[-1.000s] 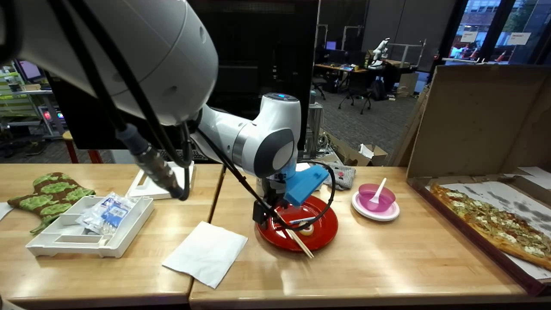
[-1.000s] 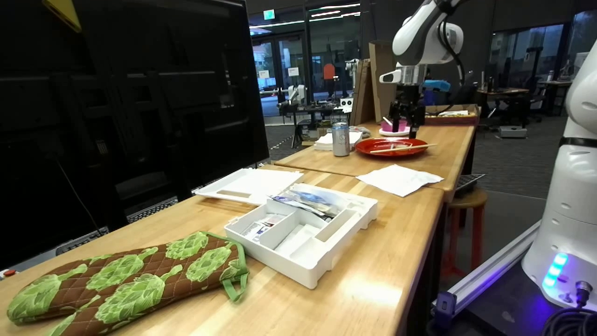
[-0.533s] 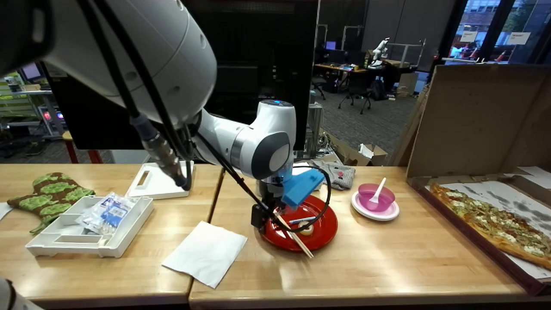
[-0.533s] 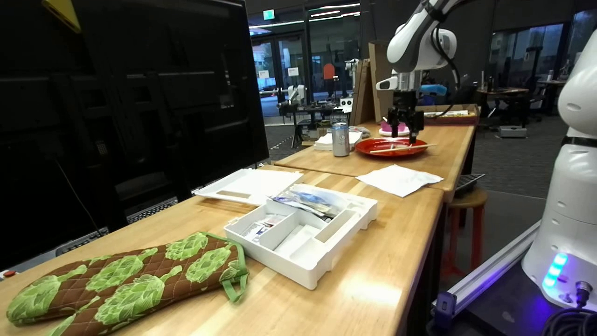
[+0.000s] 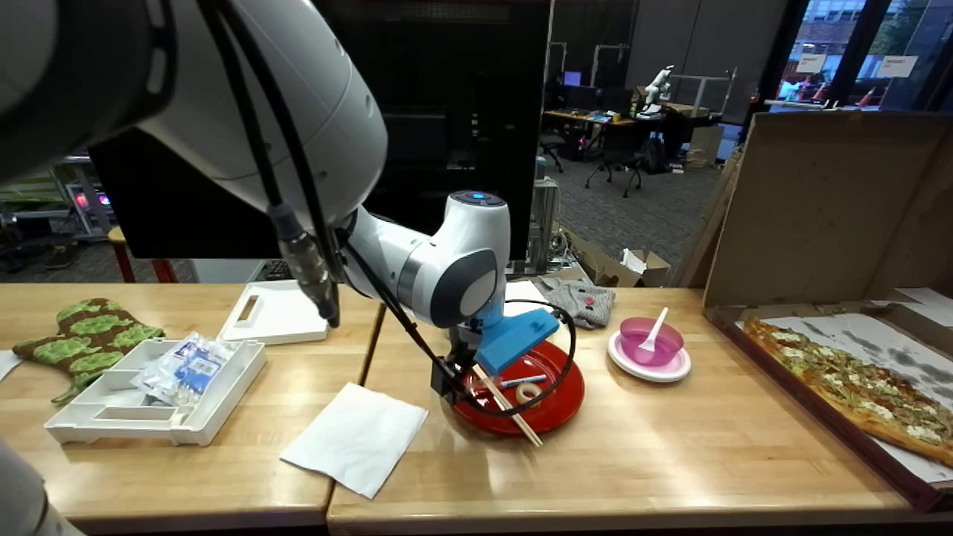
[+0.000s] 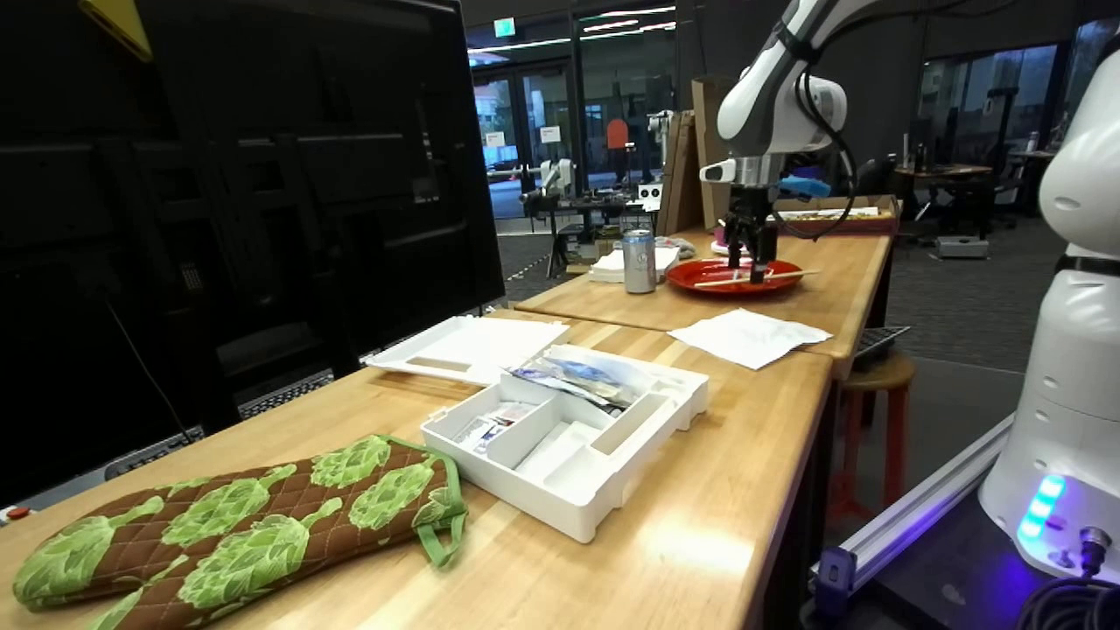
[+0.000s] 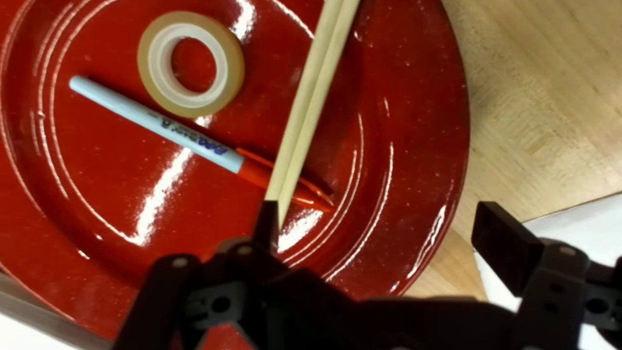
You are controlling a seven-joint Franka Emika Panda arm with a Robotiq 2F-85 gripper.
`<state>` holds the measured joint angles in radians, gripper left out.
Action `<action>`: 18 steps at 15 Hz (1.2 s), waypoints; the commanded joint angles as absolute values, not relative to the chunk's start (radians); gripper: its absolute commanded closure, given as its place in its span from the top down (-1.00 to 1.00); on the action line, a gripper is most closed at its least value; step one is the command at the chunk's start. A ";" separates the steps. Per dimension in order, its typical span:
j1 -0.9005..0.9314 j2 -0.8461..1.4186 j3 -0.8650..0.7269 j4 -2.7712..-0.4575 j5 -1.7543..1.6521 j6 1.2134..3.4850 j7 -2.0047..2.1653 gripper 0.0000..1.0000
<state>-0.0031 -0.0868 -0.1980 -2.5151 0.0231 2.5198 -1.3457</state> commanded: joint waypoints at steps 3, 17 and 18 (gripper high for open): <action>-0.039 -0.072 -0.166 -2.535 0.045 2.623 -1.260 1.00; -0.077 -0.047 -0.174 -2.522 0.042 2.654 -1.196 0.94; -0.080 -0.045 -0.173 -2.521 0.044 2.651 -1.199 0.80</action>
